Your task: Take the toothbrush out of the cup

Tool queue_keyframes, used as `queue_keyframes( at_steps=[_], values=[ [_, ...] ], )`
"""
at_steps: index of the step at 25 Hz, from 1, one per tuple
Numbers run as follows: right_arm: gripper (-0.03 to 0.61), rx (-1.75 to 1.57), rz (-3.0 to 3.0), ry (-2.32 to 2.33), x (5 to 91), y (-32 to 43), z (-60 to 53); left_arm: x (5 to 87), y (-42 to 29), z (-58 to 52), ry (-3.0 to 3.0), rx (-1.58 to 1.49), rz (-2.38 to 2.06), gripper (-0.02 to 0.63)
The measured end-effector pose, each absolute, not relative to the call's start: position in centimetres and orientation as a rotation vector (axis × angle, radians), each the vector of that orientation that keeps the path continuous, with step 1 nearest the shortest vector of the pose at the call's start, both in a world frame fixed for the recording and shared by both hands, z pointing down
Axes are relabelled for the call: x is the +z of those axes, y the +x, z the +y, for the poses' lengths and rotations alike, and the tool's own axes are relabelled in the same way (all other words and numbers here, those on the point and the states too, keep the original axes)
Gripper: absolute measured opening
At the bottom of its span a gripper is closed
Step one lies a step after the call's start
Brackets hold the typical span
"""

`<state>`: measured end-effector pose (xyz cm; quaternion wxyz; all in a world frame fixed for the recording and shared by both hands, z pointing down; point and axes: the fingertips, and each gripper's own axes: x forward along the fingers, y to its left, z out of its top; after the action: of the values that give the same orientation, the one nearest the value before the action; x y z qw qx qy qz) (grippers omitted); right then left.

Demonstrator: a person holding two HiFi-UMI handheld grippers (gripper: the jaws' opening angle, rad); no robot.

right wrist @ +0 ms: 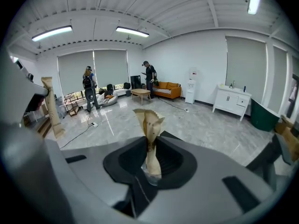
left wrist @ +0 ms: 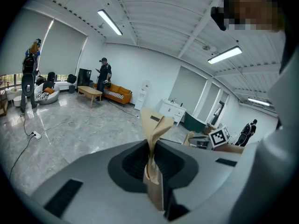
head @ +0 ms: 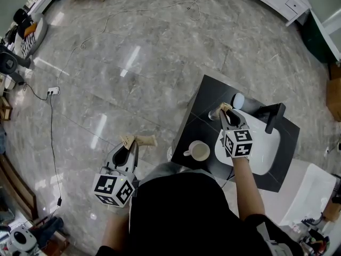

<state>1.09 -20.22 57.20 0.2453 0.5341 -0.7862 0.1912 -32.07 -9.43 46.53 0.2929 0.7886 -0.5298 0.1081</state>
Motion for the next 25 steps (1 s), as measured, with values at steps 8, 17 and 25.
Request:
queue_keyframes(
  at_steps=[8,17,25],
  values=[
    [0.051,0.503,-2.155,1.481,56.4,1.7,-19.7,46.2,-32.1,-9.2,2.114,0.291,-1.413,0.049],
    [0.051,0.451,-2.203,1.521,52.9,1.9,-19.6,45.7,-31.5,-9.0,2.141,0.281,-1.397,0.049],
    [0.051,0.399,-2.247,1.574,48.4,2.4,-18.8,45.3,-30.4,-9.2,2.186,0.264,-1.366,0.049]
  ],
)
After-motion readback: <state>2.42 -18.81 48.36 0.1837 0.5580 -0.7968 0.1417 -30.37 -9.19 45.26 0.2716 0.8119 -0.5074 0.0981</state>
